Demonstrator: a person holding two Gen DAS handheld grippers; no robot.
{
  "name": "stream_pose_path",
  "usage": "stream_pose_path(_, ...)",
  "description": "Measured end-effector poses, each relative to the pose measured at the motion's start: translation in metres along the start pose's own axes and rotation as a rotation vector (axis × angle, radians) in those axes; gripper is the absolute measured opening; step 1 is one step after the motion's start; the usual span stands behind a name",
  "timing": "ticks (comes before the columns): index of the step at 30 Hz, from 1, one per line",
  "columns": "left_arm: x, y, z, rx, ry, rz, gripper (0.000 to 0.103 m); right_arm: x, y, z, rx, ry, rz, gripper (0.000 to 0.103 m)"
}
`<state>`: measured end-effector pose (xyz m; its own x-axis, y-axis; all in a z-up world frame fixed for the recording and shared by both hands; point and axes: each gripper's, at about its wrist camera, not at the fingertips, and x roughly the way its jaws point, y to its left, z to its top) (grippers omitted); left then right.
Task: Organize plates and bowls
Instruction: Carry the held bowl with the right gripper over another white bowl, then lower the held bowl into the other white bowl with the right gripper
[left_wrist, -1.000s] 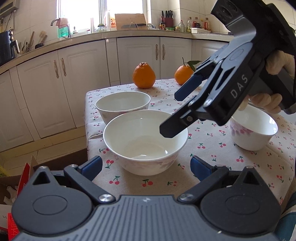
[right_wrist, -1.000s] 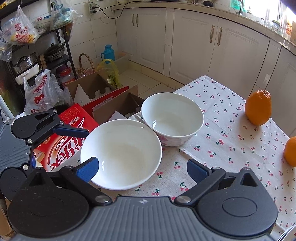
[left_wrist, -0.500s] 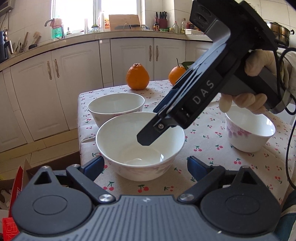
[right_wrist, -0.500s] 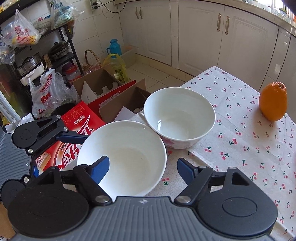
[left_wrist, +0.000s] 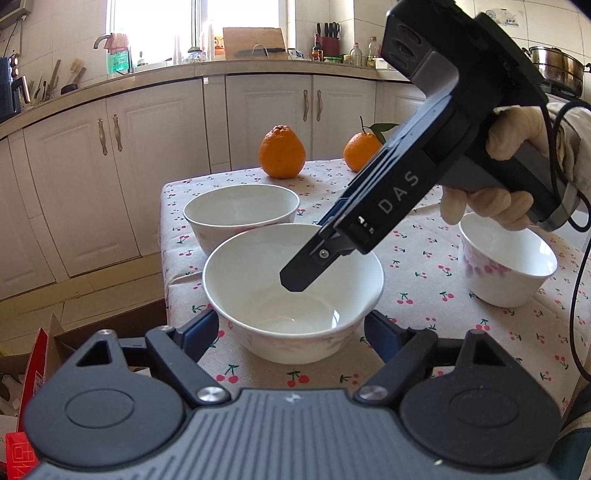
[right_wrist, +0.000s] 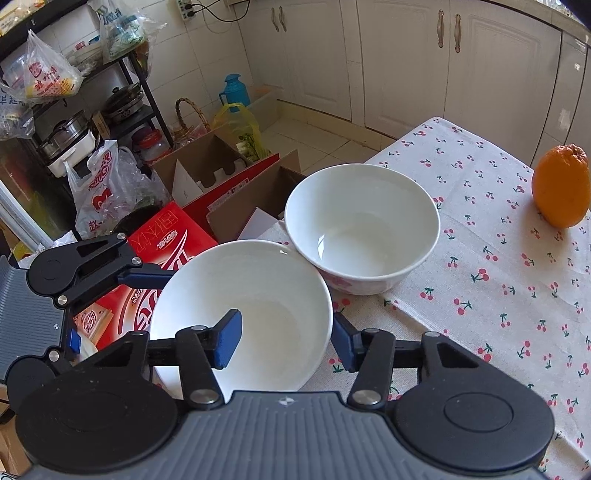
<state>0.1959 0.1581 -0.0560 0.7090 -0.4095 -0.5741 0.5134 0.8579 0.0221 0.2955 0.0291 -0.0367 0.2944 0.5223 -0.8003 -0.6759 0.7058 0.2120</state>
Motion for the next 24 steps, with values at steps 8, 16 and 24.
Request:
stream_pose_path(8,-0.001,-0.001,0.0,0.002,0.006,-0.005,0.084,-0.002,0.001,0.001,0.001,0.0,0.005,0.057)
stream_pose_path(16,-0.008,-0.006,0.009,0.009,0.008,-0.018,0.084,-0.015,0.001,-0.004,0.014,-0.011,0.015,0.057)
stream_pose_path(24,-0.023,-0.028,0.021,0.023,0.001,-0.044,0.084,-0.047,0.003,-0.018,0.037,-0.042,0.004,0.057)
